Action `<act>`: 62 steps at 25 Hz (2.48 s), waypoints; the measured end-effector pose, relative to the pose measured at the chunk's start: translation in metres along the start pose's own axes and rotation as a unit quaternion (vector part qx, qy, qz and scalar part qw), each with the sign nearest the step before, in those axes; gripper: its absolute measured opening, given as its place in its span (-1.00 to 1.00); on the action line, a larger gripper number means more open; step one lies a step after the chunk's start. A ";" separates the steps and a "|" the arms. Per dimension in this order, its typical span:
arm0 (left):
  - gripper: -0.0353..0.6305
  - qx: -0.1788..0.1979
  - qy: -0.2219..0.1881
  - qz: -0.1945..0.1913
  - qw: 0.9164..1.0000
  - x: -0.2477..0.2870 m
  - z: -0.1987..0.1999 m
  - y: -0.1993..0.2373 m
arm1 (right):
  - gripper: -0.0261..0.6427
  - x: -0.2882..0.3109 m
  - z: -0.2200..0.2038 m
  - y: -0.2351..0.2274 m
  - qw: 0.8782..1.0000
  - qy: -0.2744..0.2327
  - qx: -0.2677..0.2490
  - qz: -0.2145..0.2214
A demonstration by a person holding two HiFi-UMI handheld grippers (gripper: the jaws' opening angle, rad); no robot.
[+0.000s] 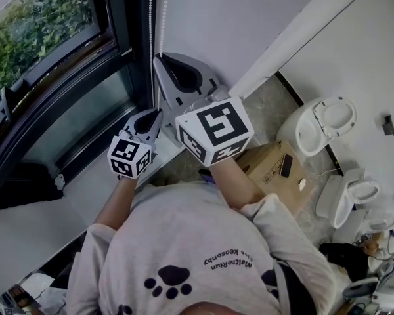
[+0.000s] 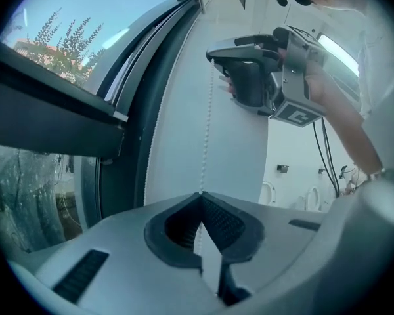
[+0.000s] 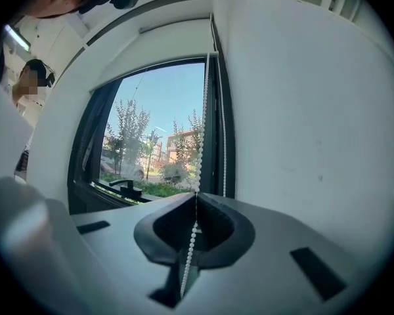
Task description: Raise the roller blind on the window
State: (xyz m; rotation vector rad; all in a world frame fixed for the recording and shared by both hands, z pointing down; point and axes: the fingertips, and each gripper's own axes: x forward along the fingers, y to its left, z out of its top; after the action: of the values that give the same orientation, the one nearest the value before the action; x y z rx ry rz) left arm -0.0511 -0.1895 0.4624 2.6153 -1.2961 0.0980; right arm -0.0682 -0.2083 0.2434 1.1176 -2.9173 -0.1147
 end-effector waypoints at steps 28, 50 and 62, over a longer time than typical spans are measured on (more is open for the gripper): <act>-0.86 0.012 0.108 0.016 0.994 -0.015 -0.129 0.009 | -0.89 -0.008 -0.131 0.014 0.996 0.089 0.019 -0.007; -0.57 0.036 -0.081 -0.012 0.996 -0.043 0.133 -0.007 | -0.89 -0.014 -0.133 0.005 0.997 0.073 0.031 -0.011; -0.57 0.103 -0.107 -0.041 0.988 -0.036 0.231 -0.037 | -0.89 -0.014 -0.132 0.010 0.997 0.074 0.023 -0.010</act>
State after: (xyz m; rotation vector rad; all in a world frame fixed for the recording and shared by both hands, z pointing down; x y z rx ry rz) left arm -0.0521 -0.1923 0.2263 2.9210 -1.3043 -0.0694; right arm -0.0589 -0.1997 0.3762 1.1100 -2.7923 0.0353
